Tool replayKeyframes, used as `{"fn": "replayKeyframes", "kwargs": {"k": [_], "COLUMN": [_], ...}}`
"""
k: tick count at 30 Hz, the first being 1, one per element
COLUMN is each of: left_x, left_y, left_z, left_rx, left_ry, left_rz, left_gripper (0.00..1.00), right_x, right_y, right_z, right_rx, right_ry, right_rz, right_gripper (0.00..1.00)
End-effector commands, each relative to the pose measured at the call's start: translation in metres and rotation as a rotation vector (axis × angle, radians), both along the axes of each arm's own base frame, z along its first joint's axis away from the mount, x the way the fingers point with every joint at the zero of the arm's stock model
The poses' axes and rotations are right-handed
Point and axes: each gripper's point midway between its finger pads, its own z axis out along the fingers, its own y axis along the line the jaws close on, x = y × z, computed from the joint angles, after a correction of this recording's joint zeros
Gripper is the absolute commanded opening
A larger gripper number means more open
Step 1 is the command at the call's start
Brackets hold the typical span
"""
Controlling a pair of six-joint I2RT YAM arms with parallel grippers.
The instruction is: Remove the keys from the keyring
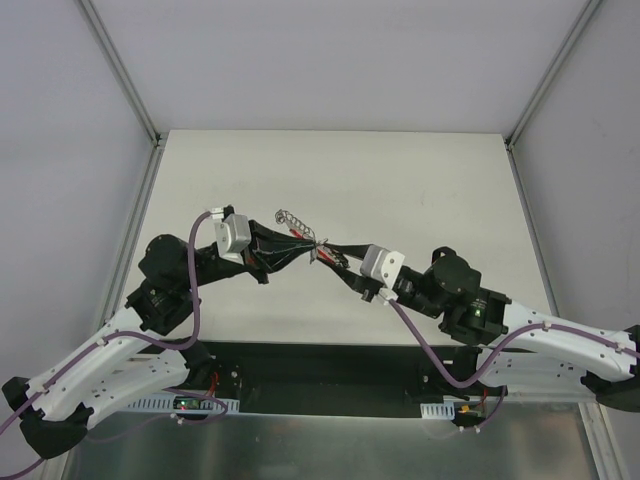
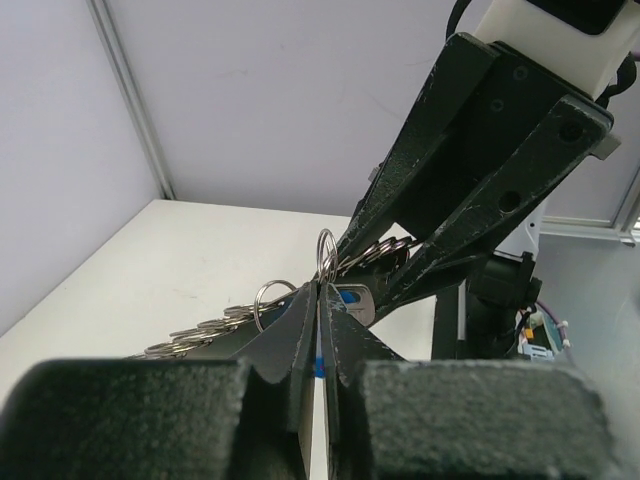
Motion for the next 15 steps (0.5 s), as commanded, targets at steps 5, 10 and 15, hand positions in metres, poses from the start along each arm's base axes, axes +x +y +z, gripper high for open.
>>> {"fn": "replayKeyframes", "kwargs": {"k": [5,10,15], "left_x": [-0.005,-0.004,-0.007], "left_y": [0.002,-0.003,-0.004], "left_z": [0.024,0.016,0.012], "left_rx": [-0.014,0.056,0.088], "left_ry": [-0.207,-0.238,-0.263], "left_rz": [-0.002,-0.023,-0.048], "left_gripper": [0.0,0.0,0.0], "right_x": [-0.017,-0.019,-0.02], "right_y": [0.0,-0.007,-0.021], "right_z": [0.01,0.008,0.015], "right_rx": [-0.01,-0.053,-0.077], "right_ry": [-0.01,-0.003,-0.011], "right_rz": [0.086,0.086,0.071], "right_gripper": [0.32,0.46,0.53]}}
